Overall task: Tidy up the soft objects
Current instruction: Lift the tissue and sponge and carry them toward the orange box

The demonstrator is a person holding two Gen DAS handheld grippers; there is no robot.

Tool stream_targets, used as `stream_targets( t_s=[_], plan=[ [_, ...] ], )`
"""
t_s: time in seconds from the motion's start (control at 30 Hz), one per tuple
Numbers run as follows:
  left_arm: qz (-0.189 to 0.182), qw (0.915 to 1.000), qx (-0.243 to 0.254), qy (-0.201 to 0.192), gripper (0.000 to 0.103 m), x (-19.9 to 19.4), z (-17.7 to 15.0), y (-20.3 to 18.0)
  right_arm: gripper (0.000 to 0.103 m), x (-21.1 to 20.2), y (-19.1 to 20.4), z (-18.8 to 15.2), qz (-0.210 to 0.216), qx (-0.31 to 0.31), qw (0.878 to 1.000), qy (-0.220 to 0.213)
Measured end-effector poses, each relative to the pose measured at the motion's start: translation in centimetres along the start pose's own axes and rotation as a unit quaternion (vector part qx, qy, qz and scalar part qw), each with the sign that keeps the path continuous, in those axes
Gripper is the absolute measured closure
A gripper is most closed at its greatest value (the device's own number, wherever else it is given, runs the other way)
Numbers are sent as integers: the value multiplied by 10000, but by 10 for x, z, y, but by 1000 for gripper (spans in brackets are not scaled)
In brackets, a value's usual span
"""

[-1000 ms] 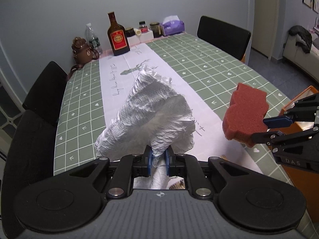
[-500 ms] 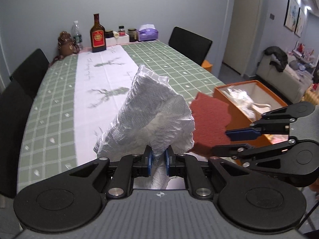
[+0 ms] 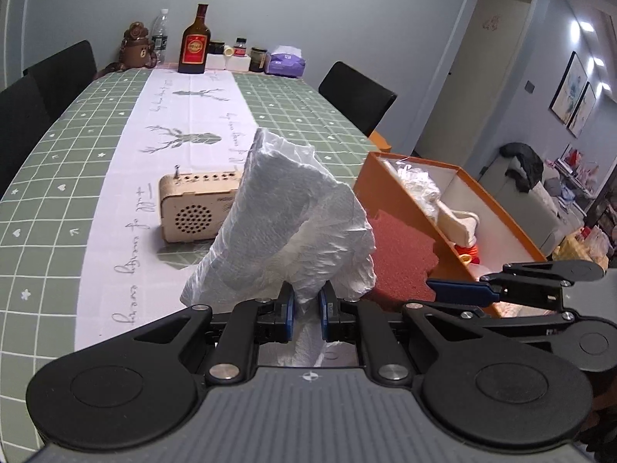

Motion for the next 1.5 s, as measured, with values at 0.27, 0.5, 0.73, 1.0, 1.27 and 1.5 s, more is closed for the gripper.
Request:
stream_targets(
  t_s=[0.27,0.5,0.73,1.0,1.27,1.5],
  plan=[
    [-467,9972,474,-336,91,9,24,-59,103,-58,-41,6,-234,178,9978,-587],
    [-615,9958,631,-243,91,36,28,-81,103,-64,-73,4,-311,457,9974,-457],
    [-64,9991,397,94,91,36,8,-36,86,-28,-37,-11,241,636,9972,-311],
    [275,9984,139,464,91,40,-18,6,44,20,16,-41,-271,-13,9995,-146],
    [165,9975,40,687,91,49,-38,19,15,52,31,-59,-1409,-546,9883,-205],
    [77,9972,-13,741,91,53,-43,26,14,73,31,-68,-2142,-798,9735,-46]
  ],
)
Point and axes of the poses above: each gripper's, at about its wrist camera, not at the fingertips, and x roughly the way its jaws point, y to its left, z to its top, the point moved 6 cm from there along x, roughly the way its jaws point, and after that the axes turned 12 degrees about -y, right-handed, at the moved point
